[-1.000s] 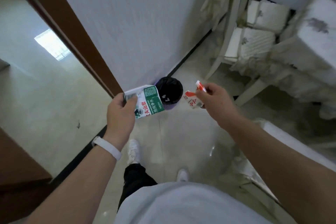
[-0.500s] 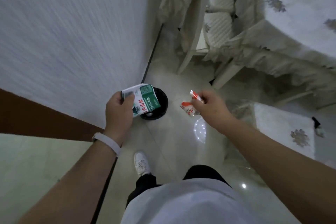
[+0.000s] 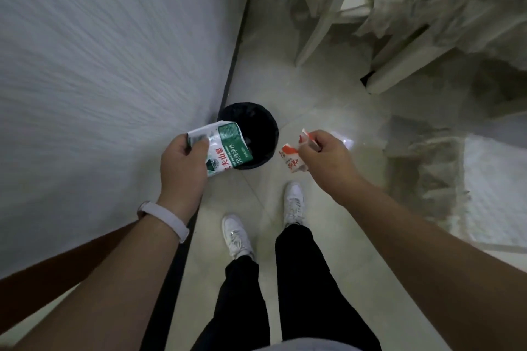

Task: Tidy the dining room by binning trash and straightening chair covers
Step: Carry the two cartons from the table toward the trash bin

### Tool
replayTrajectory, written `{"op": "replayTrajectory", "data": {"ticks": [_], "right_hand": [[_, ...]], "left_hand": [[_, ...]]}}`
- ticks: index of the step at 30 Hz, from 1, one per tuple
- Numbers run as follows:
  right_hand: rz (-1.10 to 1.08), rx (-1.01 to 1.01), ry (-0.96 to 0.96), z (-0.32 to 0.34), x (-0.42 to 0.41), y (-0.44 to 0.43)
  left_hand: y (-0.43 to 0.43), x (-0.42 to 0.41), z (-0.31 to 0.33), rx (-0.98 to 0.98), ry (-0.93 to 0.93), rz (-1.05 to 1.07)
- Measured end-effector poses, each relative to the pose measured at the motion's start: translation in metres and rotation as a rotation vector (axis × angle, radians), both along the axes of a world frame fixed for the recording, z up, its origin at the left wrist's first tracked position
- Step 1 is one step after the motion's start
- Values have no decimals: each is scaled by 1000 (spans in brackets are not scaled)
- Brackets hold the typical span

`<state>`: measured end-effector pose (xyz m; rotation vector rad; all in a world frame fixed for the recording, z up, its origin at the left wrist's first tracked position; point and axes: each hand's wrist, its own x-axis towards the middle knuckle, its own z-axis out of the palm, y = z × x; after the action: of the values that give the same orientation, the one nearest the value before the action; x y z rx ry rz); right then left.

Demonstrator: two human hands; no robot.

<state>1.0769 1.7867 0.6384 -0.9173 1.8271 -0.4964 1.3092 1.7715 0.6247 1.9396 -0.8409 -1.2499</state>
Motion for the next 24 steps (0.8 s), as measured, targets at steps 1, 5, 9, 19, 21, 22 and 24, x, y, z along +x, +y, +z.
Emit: {"op": "replayTrajectory", "data": {"ticks": [1,5,9,19,21,22,24], "right_hand": [[6,21,-7,-19,-2,-9],[84,58,-2,-100,-7,-45],[226,60,65,-188,-8,-82],[615,-72,239,-395,2,-133],[729,-111,285,-418,3,-132],[780,-139,306,-426,3,-130],[871,-185,347,-435,4,-126]], "left_hand": [[-6,-2,-18,16,-14,18],[-29,-9,-96,100,-23,86],[-55,-14,-184,155,-31,132],[-88,-38,-392,263,-124,-86],[-87,-40,-410,288,-145,-122],[-86,-39,-418,297,-169,-159],[-83,-38,-426,291,-204,-226]]}}
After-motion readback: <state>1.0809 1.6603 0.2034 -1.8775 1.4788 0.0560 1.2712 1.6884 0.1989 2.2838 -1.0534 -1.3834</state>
